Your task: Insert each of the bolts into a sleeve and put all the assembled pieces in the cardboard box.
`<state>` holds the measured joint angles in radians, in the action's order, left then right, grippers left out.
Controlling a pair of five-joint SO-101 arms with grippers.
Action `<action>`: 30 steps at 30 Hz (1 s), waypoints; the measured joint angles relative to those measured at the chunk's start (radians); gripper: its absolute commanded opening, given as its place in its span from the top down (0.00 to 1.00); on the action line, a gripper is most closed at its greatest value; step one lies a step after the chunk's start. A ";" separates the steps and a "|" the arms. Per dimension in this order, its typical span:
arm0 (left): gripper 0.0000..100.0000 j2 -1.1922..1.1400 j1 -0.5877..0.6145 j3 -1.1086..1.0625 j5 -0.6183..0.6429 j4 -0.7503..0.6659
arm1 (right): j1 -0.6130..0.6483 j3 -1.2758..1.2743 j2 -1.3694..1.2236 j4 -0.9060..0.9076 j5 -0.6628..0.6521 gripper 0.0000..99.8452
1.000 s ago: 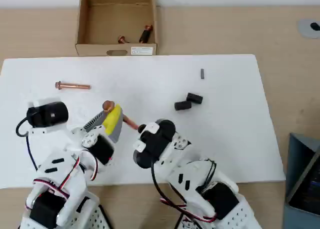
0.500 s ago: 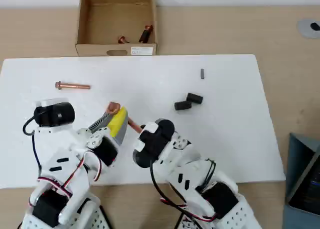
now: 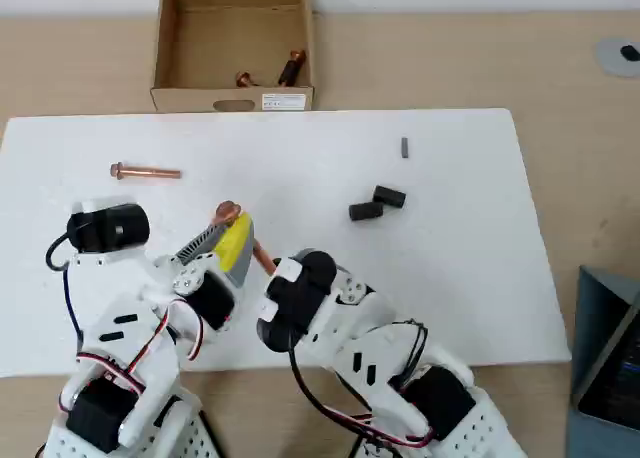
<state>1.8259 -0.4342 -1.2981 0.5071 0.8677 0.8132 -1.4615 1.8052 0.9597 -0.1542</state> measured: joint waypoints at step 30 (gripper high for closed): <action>1.00 -0.005 0.015 0.038 0.002 0.003 | 0.000 0.006 0.000 0.000 0.000 0.99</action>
<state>1.8213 -0.4189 -1.2597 0.5086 0.8707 0.8132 -1.4553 1.8052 0.9597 -0.1542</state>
